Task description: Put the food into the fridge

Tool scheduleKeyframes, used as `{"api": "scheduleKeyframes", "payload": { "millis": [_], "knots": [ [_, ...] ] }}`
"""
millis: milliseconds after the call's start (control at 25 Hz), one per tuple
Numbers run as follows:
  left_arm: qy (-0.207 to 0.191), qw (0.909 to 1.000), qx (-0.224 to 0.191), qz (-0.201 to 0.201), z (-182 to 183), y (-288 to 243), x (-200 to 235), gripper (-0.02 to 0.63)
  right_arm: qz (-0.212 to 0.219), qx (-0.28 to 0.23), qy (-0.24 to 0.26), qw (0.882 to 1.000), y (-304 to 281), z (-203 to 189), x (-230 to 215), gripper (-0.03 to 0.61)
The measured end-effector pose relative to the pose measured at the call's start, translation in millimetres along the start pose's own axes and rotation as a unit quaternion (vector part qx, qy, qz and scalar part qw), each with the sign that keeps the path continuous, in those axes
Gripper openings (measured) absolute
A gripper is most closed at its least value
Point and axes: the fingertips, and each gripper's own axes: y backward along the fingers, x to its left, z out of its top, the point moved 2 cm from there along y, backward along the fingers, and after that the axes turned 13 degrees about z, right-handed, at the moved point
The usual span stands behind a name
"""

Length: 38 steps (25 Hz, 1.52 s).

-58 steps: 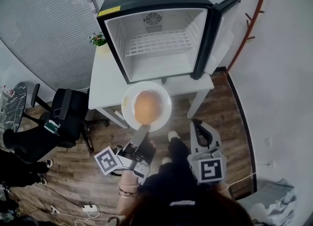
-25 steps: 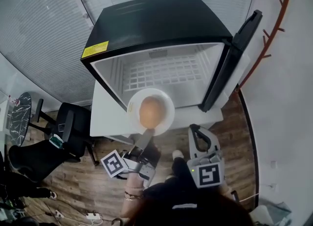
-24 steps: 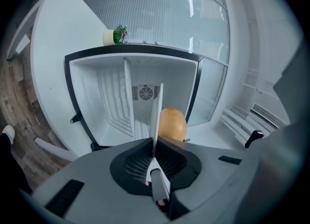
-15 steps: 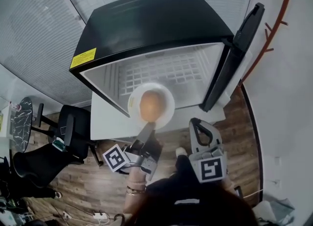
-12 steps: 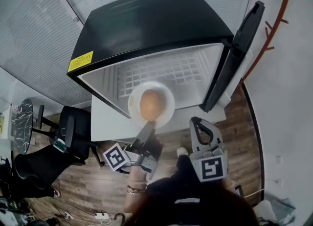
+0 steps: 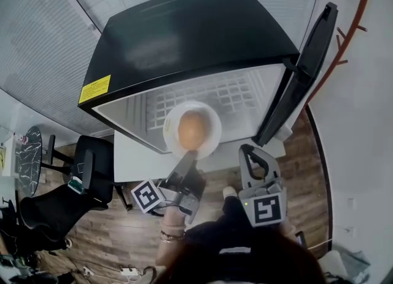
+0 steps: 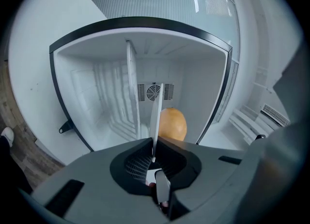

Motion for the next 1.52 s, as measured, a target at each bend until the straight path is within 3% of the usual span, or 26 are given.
{"api": "scheduleKeyframes", "payload": {
  "millis": [1520],
  "knots": [
    [0.043,0.9986,-0.016,0.027,30,-59,15,0.042,-0.002,0.011,-0.009,1.000,-29,-12,-38,0.002]
  ]
}}
